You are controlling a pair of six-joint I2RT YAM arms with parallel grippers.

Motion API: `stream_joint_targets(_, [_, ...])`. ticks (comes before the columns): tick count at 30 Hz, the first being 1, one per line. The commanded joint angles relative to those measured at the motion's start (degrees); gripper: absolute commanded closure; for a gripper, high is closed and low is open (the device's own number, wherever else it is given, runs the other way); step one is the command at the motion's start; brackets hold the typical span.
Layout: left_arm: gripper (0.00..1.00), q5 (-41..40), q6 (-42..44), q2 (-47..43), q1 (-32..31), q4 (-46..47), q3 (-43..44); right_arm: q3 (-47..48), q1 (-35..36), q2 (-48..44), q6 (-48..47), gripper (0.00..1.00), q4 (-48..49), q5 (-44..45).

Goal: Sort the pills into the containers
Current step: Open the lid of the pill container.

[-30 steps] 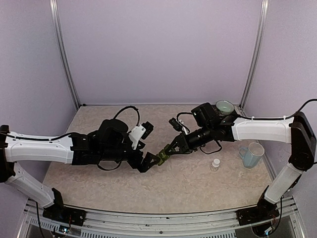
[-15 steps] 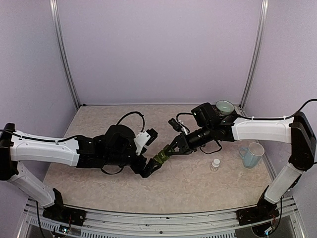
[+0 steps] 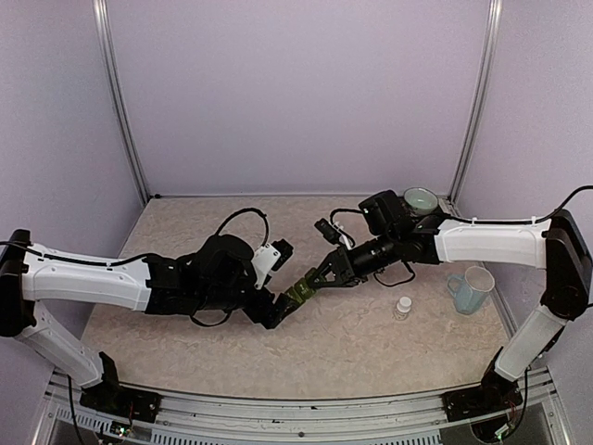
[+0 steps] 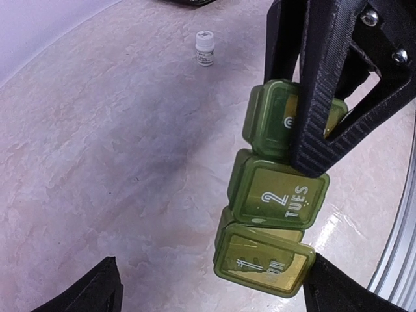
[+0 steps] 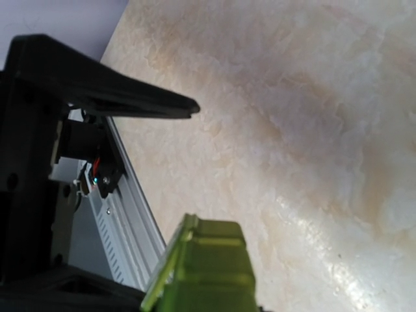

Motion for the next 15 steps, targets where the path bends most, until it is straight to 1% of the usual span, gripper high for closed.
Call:
stream_joint_targets(1, [0.08,-4.26,-0.49,-2.48,0.43,0.60,-0.45,-0.72,-0.20,-1.87,-0.01,0.96,0.94,-1.06])
stream_joint_targets(6, [0.10,-6.82,-0.93,-4.89,0.76,0.93,-1.35,-0.92,-0.21,-2.02,-0.14,0.96,0.92,-1.22])
stream_joint_targets(9, [0.10,-6.96,-1.09,-5.96,0.72,1.42,-1.82,-1.01,-0.15,-1.99,-0.24,0.96,0.88,-1.26])
stream_joint_targets(15, [0.09,-8.12,-1.30,-5.67,0.90,1.06,-1.97,-1.08,-0.16,-2.56,-0.27,0.96,0.90,-1.82])
